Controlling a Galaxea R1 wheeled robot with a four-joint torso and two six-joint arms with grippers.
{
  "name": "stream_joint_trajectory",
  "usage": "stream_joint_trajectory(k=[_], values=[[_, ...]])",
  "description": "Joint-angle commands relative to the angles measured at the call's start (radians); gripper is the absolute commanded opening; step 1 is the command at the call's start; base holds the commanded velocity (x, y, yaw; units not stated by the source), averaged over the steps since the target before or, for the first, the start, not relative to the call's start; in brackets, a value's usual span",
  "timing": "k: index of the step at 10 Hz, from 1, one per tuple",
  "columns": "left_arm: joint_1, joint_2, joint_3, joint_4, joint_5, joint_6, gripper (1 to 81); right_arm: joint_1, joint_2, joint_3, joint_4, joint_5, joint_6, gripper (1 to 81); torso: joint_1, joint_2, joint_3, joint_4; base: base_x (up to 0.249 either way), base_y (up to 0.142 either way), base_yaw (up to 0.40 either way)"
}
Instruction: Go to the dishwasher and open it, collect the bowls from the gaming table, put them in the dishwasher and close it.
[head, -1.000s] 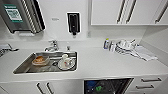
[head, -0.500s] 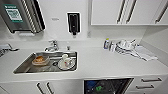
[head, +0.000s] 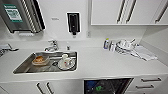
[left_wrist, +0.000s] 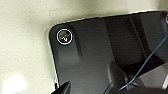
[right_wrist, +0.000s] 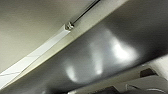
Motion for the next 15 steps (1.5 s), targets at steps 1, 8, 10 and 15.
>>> stream_joint_trajectory(k=[1,8,10,15], values=[[-0.019,-0.014,-0.003,-0.004,0.042,0.000,81.1,0.293,-0.188,0.215,0.168,0.088,0.029,81.1,0.000,0.000,0.000,0.000,0.000,0.000,0.000],[-0.024,-0.004,-0.001,-0.009,0.041,0.000,81.1,-0.018,-0.027,0.029,-0.231,-0.210,-0.086,81.1,0.000,0.000,0.000,0.000,0.000,0.000,0.000],[-0.024,0.001,-0.001,-0.014,0.010,0.003,81.1,-0.116,-0.056,-0.006,-0.251,-0.166,-0.120,81.1,0.000,0.000,0.000,0.000,0.000,0.000,0.000],[-0.019,0.002,-0.004,-0.015,-0.033,0.006,81.1,-0.331,-0.036,-0.095,-0.270,0.082,-0.127,81.1,0.000,0.000,0.000,0.000,0.000,0.000,0.000]])
